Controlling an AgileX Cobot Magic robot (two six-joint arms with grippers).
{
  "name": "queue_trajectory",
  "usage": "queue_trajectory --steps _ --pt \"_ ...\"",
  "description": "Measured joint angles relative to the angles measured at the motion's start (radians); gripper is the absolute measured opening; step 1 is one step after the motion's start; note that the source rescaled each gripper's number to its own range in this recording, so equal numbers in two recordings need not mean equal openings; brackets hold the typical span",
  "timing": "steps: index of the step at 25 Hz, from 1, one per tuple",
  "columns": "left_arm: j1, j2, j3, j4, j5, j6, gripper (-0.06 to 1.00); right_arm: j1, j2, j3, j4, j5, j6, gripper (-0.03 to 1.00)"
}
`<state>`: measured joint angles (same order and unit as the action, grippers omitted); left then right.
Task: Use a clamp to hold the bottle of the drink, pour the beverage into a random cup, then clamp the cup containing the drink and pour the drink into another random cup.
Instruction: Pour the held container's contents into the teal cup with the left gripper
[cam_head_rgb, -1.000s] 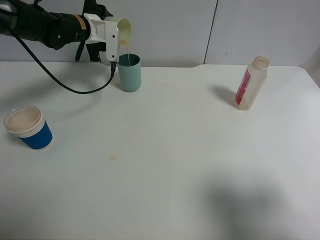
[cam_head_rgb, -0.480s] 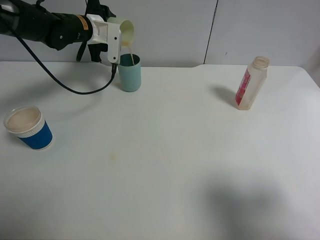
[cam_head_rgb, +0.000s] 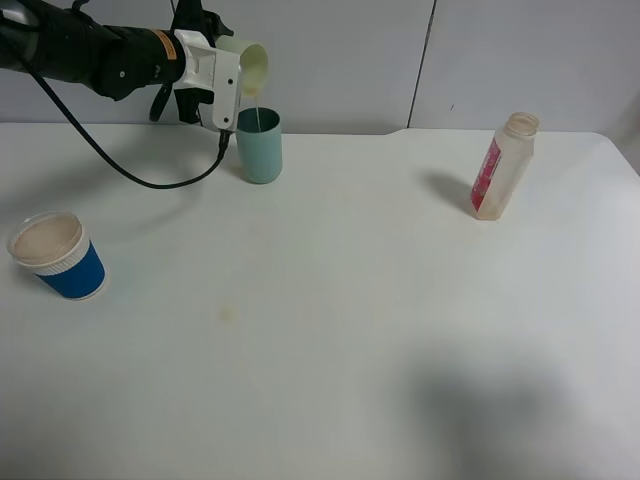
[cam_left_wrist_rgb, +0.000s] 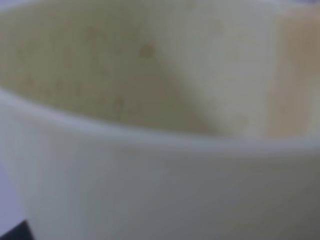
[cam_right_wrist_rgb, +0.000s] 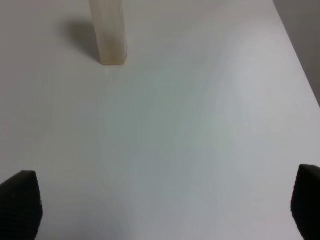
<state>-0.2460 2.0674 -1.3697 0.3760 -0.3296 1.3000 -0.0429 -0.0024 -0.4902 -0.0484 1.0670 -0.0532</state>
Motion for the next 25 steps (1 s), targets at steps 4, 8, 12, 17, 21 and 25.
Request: queue_trajectory --steps 4,8,12,17,21,25 --pt "0.000 0.000 0.000 0.000 -0.002 0.021 0.03 0.000 0.000 0.000 0.000 0.000 0.000 1.00" --pt "0.000 0.000 0.000 0.000 -0.016 0.056 0.03 0.000 0.000 0.000 0.000 0.000 0.000 1.00" --pt "0.000 0.000 0.000 -0.052 -0.023 0.063 0.03 0.000 0.000 0.000 0.000 0.000 0.000 1.00" --pt "0.000 0.000 0.000 -0.092 -0.047 0.067 0.03 0.000 0.000 0.000 0.000 0.000 0.000 1.00" --pt "0.000 0.000 0.000 -0.105 -0.055 0.053 0.03 0.000 0.000 0.000 0.000 0.000 0.000 1.00" --pt "0.000 0.000 0.000 -0.171 -0.055 -0.033 0.03 0.000 0.000 0.000 0.000 0.000 0.000 1.00"
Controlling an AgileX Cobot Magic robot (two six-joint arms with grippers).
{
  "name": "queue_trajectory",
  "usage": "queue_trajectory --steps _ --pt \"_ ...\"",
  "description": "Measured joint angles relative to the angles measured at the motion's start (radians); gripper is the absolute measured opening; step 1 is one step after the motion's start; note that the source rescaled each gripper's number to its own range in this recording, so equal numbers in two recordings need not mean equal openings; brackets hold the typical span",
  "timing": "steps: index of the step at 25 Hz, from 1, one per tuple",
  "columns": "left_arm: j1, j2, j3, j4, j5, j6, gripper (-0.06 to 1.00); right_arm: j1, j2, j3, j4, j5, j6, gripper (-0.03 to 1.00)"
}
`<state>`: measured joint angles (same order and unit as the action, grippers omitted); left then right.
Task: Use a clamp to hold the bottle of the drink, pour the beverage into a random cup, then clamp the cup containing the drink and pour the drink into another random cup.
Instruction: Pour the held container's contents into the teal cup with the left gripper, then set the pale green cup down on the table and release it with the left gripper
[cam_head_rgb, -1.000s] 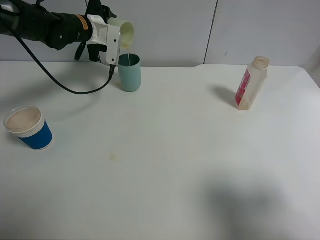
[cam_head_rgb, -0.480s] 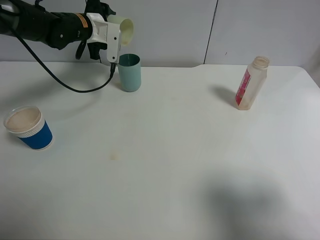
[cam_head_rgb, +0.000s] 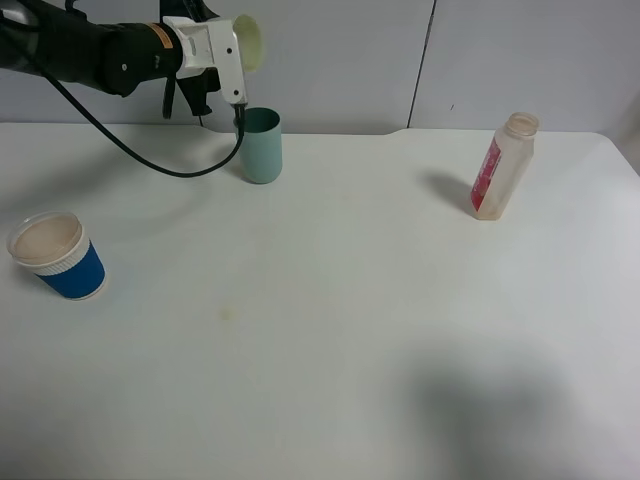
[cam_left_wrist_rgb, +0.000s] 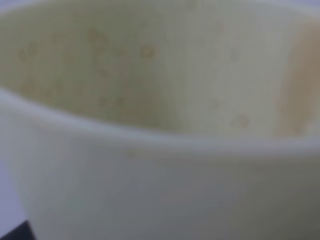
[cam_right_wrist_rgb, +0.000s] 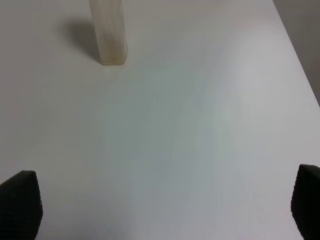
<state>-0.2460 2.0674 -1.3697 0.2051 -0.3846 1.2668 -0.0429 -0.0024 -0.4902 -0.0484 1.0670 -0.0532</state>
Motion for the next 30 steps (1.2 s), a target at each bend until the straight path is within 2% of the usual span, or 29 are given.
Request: queue_trajectory --steps 5,7,12,19,20,26,27,29,30 --pt "0.000 0.000 0.000 -0.107 0.005 -0.170 0.03 0.000 0.000 0.000 0.000 0.000 0.000 1.00" --pt "0.000 0.000 0.000 -0.119 0.020 -0.214 0.03 0.000 0.000 0.000 0.000 0.000 0.000 1.00" --pt "0.005 0.000 0.000 -0.126 0.079 -0.401 0.03 0.000 0.000 0.000 0.000 0.000 0.000 1.00" --pt "0.081 -0.001 0.000 -0.127 0.102 -0.603 0.03 0.000 0.000 0.000 0.000 0.000 0.000 1.00" --pt "0.107 -0.001 0.001 -0.125 0.102 -0.655 0.03 0.000 0.000 0.000 0.000 0.000 0.000 1.00" --pt "0.165 -0.002 0.069 -0.051 0.046 -0.787 0.03 0.000 0.000 0.000 0.000 0.000 0.001 1.00" --pt "0.200 -0.002 0.119 0.011 -0.016 -0.879 0.03 0.000 0.000 0.000 0.000 0.000 0.001 1.00" --pt "0.232 -0.002 0.183 0.110 -0.128 -0.999 0.03 0.000 0.000 0.000 0.000 0.000 0.001 1.00" --pt "0.232 -0.002 0.183 0.110 -0.128 -0.999 0.03 0.000 0.000 0.000 0.000 0.000 0.001 1.00"
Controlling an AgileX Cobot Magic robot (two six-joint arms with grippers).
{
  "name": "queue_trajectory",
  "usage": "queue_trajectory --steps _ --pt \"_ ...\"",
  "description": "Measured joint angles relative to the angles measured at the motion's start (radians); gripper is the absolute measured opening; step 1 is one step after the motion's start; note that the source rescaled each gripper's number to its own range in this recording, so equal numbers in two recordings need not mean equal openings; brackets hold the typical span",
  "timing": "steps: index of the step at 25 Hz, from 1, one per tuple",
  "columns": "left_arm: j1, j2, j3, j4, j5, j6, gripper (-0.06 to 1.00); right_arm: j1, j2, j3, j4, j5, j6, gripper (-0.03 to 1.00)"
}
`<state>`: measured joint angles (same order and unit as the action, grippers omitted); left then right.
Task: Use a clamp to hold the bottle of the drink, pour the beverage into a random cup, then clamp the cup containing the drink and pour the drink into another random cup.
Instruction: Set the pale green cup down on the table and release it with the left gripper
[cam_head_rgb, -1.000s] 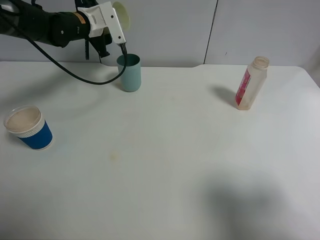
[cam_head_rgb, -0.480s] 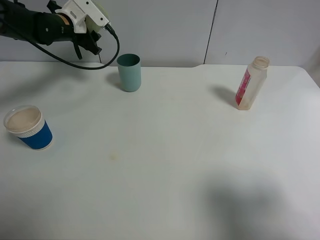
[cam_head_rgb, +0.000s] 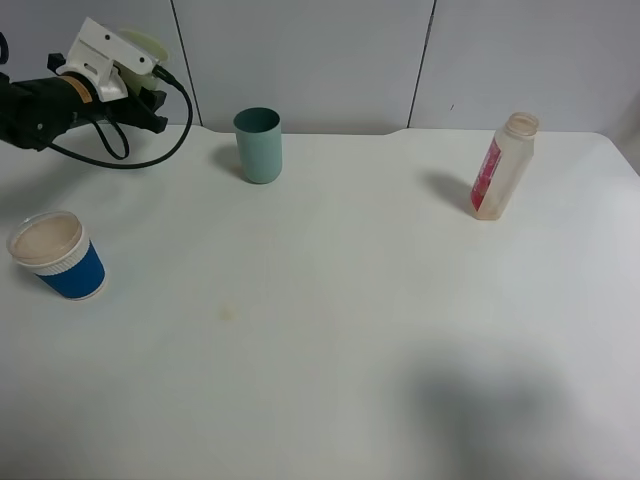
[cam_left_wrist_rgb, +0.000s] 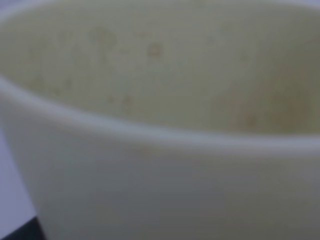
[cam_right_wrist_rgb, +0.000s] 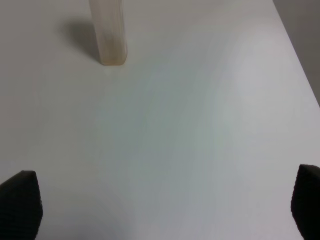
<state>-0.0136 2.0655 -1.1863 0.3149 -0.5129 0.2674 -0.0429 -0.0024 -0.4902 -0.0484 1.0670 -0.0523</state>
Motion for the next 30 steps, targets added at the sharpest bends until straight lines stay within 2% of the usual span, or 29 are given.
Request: queue_trajectory --steps 2,3,4,5,7,13,17,24,30 --pt "0.022 0.000 0.046 0.064 -0.083 -0.083 0.03 0.000 0.000 0.000 0.000 0.000 0.000 1.00" --pt "0.046 0.000 0.082 0.101 -0.179 -0.162 0.03 0.000 0.000 0.000 0.000 0.000 0.000 1.00" --pt "0.062 0.000 0.106 0.115 -0.228 -0.202 0.03 0.000 0.000 0.000 0.000 0.000 0.000 1.00" --pt "0.062 0.000 0.106 0.115 -0.228 -0.202 0.03 0.000 0.000 0.000 0.000 0.000 0.000 1.00" --pt "0.114 0.000 0.173 0.125 -0.361 -0.257 0.03 0.000 0.000 0.000 0.000 0.000 0.000 1.00" --pt "0.162 -0.001 0.230 0.120 -0.436 -0.267 0.03 0.000 0.000 0.000 0.000 0.000 0.000 1.00" --pt "0.163 -0.001 0.236 0.114 -0.483 -0.281 0.03 0.000 0.000 0.000 0.000 0.000 0.000 1.00" --pt "0.116 -0.001 0.264 0.111 -0.484 -0.289 0.03 0.000 0.000 0.000 0.000 0.000 0.000 1.00" --pt "0.033 -0.001 0.335 0.069 -0.492 -0.278 0.03 0.000 0.000 0.000 0.000 0.000 0.000 1.00"
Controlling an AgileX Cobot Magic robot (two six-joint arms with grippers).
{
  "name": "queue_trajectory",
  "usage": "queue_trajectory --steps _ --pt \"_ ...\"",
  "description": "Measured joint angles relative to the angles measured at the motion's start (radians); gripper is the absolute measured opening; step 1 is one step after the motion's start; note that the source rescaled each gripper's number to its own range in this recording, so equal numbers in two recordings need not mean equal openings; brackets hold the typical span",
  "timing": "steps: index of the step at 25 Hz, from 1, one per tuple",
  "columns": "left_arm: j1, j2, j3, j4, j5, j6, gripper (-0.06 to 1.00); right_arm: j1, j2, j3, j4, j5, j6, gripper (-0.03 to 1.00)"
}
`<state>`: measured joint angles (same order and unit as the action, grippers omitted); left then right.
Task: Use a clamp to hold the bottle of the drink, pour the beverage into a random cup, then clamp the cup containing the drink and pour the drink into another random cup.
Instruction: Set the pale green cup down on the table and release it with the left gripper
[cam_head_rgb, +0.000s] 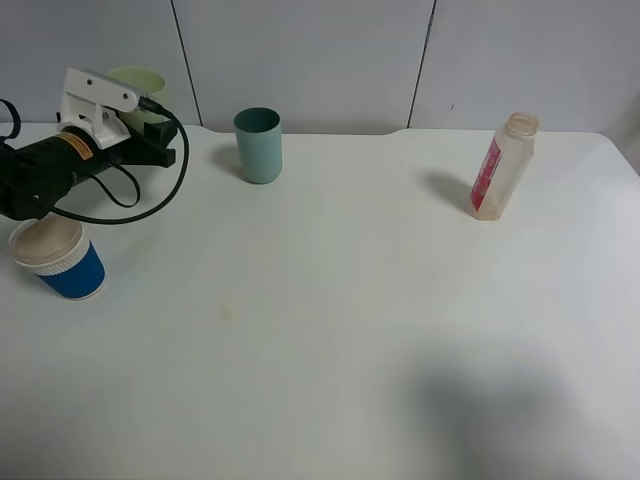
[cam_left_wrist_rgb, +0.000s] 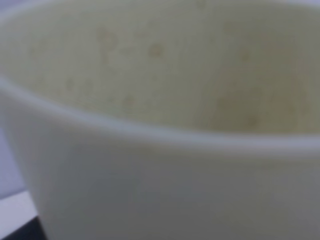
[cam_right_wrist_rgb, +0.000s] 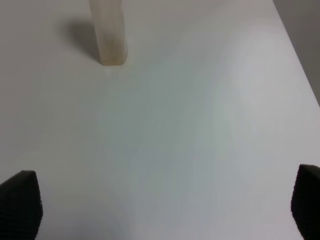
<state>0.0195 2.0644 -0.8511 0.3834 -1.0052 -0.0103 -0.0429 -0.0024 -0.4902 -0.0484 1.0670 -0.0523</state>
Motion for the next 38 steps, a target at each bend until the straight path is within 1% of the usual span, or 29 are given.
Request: queue_trajectory --steps 4,8,9,10,12,15,19,20,21,26,30,38 --pt "-0.056 0.000 0.031 -0.038 -0.008 0.004 0.03 0.000 0.000 0.000 0.000 0.000 0.000 1.00" --pt "-0.091 0.000 0.051 -0.069 -0.016 0.004 0.03 0.000 0.000 0.000 0.000 0.000 0.000 1.00" --pt "-0.117 0.000 0.063 -0.088 -0.024 0.004 0.03 0.000 0.000 0.000 0.000 0.000 0.000 1.00" --pt "-0.146 0.000 0.076 -0.111 -0.039 0.004 0.03 0.000 0.000 0.000 0.000 0.000 0.000 1.00" --pt "-0.174 0.000 0.094 -0.143 -0.067 0.004 0.03 0.000 0.000 0.000 0.000 0.000 0.000 1.00" --pt "-0.239 -0.001 0.139 -0.211 -0.143 0.004 0.03 0.000 0.000 0.000 0.000 0.000 0.001 1.00" --pt "-0.283 -0.001 0.163 -0.248 -0.168 0.004 0.03 0.000 0.000 0.000 0.000 0.000 0.002 1.00" --pt "-0.318 -0.001 0.175 -0.269 -0.177 0.004 0.03 0.000 0.000 0.000 0.000 0.000 0.002 1.00" --pt "-0.318 -0.001 0.175 -0.269 -0.177 0.004 0.03 0.000 0.000 0.000 0.000 0.000 0.002 1.00" --pt "-0.376 -0.001 0.191 -0.289 -0.198 0.003 0.03 0.000 0.000 0.000 0.000 0.000 0.002 1.00" --pt "-0.408 -0.001 0.246 -0.294 -0.200 0.000 0.03 0.000 0.000 0.000 0.000 0.000 0.002 1.00" --pt "-0.417 -0.002 0.301 -0.294 -0.200 0.000 0.03 0.000 0.000 0.000 0.000 0.000 0.002 1.00"
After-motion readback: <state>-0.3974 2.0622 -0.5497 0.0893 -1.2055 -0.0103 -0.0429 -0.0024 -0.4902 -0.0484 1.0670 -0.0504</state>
